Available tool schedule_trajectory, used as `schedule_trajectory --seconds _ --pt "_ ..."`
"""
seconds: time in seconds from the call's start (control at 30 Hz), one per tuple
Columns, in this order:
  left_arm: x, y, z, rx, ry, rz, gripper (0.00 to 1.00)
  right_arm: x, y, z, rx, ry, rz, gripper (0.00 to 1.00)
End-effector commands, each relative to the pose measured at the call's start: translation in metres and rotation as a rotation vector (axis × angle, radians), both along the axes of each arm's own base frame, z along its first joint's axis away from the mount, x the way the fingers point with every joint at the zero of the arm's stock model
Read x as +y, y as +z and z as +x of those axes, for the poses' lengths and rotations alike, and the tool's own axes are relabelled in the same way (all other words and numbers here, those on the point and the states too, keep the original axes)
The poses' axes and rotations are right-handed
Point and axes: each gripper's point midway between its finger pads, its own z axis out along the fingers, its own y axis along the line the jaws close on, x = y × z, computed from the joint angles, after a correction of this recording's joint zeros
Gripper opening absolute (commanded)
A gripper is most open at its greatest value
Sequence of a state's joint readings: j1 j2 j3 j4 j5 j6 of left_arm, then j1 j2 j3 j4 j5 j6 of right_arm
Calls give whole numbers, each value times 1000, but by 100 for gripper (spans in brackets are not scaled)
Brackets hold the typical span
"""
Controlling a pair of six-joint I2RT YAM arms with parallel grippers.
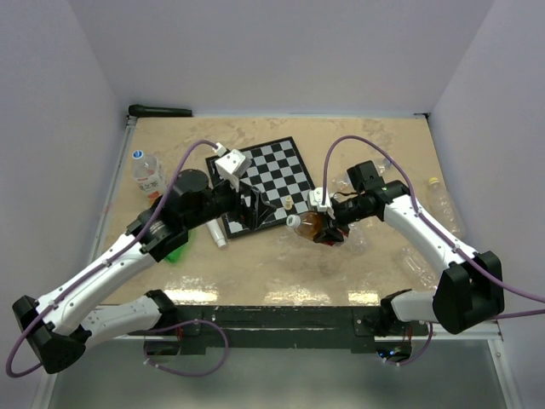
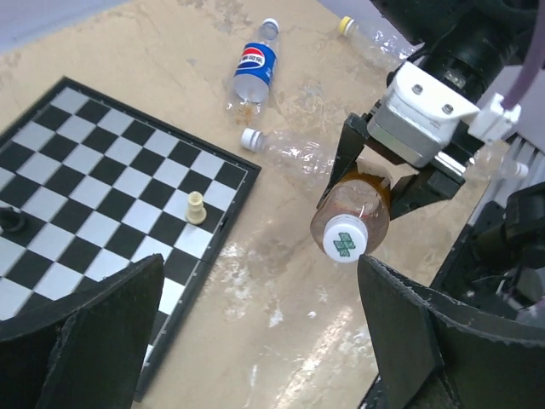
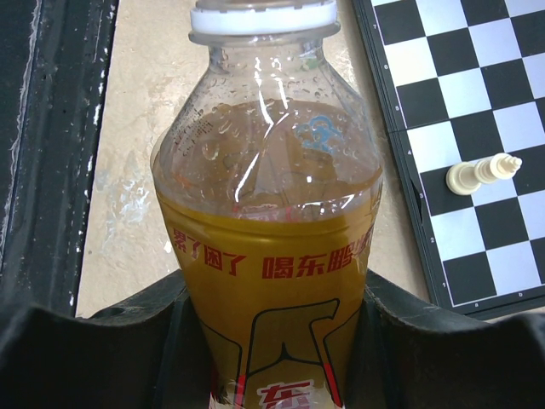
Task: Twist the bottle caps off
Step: Unscrew the bottle cap from the plastic bottle.
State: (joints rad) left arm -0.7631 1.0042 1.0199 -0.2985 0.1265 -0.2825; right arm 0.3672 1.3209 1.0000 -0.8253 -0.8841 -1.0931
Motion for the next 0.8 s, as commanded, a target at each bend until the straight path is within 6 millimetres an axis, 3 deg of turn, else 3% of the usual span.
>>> schedule_trajectory --seconds 0.0,0.3,0.77 --pt "7 9 2 -255 -93 103 100 2 7 -2 -14 17 22 7" --pt "-4 5 -13 -549 -325 197 100 2 5 -2 -7 19 19 6" --pt "-27 -12 -15 -601 -466 203 100 1 4 -3 -8 22 10 6"
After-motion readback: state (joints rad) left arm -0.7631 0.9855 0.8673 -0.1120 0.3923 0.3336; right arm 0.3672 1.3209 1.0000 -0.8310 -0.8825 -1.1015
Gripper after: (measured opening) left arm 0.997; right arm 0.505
